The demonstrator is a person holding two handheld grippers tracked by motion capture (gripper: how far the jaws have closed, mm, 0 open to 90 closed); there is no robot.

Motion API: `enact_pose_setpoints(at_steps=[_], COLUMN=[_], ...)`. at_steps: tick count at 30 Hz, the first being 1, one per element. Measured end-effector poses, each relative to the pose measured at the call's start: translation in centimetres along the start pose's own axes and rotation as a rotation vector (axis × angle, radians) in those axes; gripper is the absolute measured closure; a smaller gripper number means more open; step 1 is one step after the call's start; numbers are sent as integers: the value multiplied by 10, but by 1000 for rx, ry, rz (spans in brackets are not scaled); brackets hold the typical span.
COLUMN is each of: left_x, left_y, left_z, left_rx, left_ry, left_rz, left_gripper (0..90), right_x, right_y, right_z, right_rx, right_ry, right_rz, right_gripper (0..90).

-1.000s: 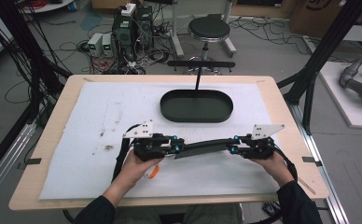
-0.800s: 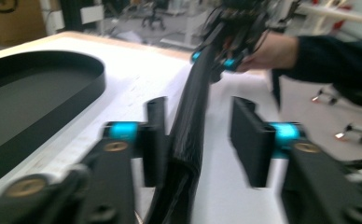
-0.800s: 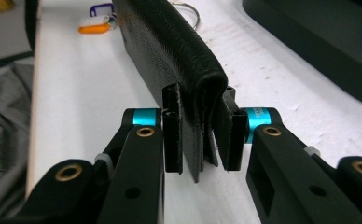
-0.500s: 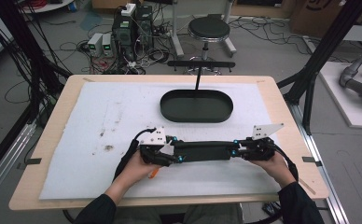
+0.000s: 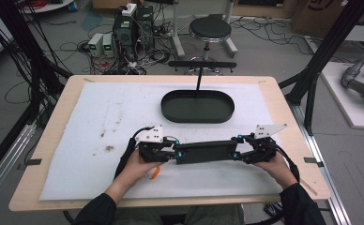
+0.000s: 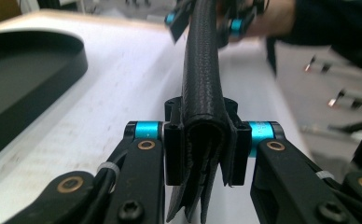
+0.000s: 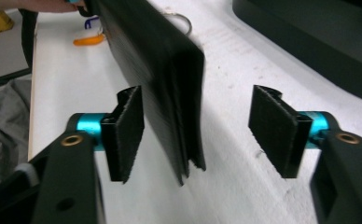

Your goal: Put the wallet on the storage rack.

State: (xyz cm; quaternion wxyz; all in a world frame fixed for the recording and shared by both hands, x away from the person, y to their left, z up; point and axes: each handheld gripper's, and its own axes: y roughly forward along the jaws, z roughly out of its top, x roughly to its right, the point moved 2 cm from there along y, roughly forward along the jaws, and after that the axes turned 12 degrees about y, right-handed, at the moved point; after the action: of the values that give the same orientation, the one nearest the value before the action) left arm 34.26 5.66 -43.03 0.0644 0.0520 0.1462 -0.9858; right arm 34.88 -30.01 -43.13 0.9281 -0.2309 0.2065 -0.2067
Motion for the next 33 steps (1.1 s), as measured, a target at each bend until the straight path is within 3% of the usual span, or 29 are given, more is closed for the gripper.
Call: enact_pose_setpoints(at_steps=[2,4,5,7,9,13,15,18,22,26,27,29,33], left_x=[-1,-1,0,0,1,2,1,-1,-2,-5,-5,-6,-6], left_y=[-3,-5,-6,-6,-6,-7,-10,-13,-16,-22,-26,-31,-45], left_z=[4,8,10,11,12,14,16,18,20,23,25,26,30], left_rx=[22,7,-19,-37,-52,-39,-31,-32,-13,22,21,20,38], left_ry=[4,7,24,33,39,34,35,40,20,1,8,10,24], left_rz=[-3,-16,-20,-23,-32,-32,-32,-28,-14,46,70,99,171], left_gripper=[741,741,741,740,740,740,740,739,723,615,563,543,466], right_x=[-3,-7,-13,-15,-23,-27,-27,-28,-31,-33,-33,-32,-28], right_y=[2,1,1,1,6,10,10,7,6,3,2,1,-4], right_z=[2,5,10,12,15,14,14,14,16,18,18,18,19], right_rx=[9,39,80,93,79,52,52,64,81,112,121,124,160], right_ry=[13,13,10,3,-17,-43,-45,-64,-78,-79,-76,-75,-43], right_rz=[27,48,68,75,91,98,101,107,126,130,107,102,38], right_gripper=[342,358,364,393,473,536,554,659,738,750,751,751,752])
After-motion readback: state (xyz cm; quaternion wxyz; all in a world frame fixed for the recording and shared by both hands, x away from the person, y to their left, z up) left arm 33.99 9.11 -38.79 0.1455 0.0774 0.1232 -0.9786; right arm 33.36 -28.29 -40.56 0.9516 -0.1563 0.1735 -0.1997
